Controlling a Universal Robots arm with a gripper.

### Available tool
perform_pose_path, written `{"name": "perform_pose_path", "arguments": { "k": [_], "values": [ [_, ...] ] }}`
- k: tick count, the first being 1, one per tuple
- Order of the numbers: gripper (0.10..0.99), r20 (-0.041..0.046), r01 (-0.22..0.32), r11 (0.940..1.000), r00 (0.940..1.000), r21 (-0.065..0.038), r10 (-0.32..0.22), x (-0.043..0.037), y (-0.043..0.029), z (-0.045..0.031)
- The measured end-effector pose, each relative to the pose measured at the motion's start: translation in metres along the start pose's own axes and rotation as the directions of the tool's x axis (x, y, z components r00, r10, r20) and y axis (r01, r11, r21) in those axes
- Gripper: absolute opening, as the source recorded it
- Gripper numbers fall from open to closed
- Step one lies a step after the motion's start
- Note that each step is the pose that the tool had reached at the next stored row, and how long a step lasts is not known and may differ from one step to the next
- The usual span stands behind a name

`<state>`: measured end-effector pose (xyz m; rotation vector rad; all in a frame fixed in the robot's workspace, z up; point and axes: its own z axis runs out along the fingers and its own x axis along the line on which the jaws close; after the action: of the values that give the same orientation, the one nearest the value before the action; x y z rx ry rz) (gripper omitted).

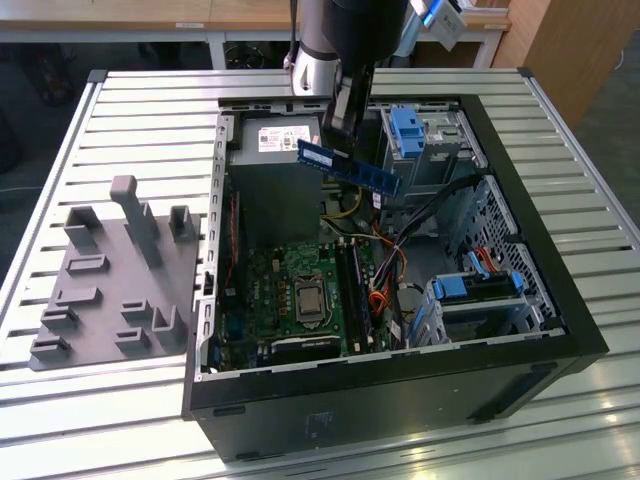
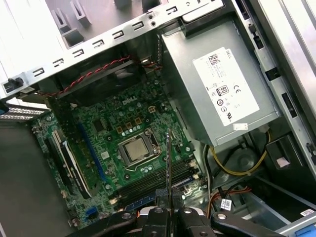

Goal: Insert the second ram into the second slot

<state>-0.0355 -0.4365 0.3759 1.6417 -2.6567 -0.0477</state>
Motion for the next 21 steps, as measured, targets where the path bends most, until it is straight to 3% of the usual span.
{"name": "perform_pose_path", "arguments": {
  "k": [21],
  "values": [
    [0.137,0.0021,-0.118,0.993,0.993,0.001,0.118,0.0,0.0,0.0]
  ]
}}
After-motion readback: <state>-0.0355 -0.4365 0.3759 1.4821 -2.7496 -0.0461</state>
